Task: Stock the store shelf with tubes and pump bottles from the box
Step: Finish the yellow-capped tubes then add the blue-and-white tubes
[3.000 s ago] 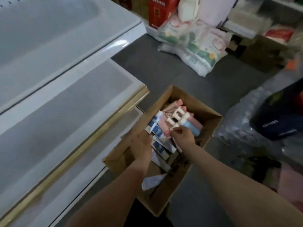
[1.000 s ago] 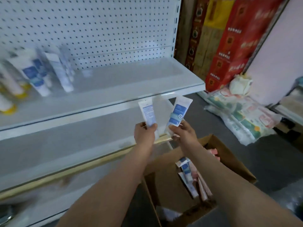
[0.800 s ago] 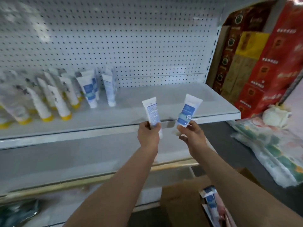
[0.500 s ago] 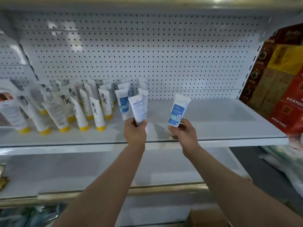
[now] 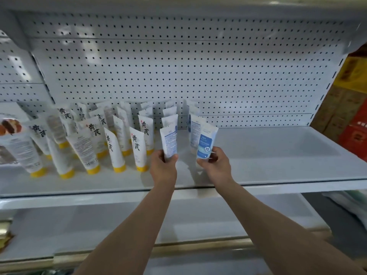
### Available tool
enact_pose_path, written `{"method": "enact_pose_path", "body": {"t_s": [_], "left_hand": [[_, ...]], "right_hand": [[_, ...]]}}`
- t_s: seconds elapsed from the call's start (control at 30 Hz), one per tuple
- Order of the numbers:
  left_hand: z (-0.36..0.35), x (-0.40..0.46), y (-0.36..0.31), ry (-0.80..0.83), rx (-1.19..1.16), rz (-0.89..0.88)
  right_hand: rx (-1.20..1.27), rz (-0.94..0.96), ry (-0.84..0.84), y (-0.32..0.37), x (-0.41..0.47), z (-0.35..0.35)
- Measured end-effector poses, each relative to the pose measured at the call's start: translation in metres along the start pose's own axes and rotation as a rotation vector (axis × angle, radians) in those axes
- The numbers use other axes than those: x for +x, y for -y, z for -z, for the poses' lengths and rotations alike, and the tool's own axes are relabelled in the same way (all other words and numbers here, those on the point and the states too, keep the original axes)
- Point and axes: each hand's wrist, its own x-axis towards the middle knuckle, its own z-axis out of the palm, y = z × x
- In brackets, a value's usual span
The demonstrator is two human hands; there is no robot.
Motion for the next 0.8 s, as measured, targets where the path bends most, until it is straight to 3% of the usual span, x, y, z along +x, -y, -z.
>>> {"method": "enact_pose_path", "body": {"t_s": [0.3,0.8], "left_hand": [[0.001,0.006,0.013,0.082,0.066,-0.067],[-0.003,0.008,0.015,0.081,0.142,-0.093]], "right_hand": [[-0.172,-0.002,-0.029,-0.001,-0.002,-0.014],[-0.274,-0.035,0.003,-0.003,0.000,-0.015]]}}
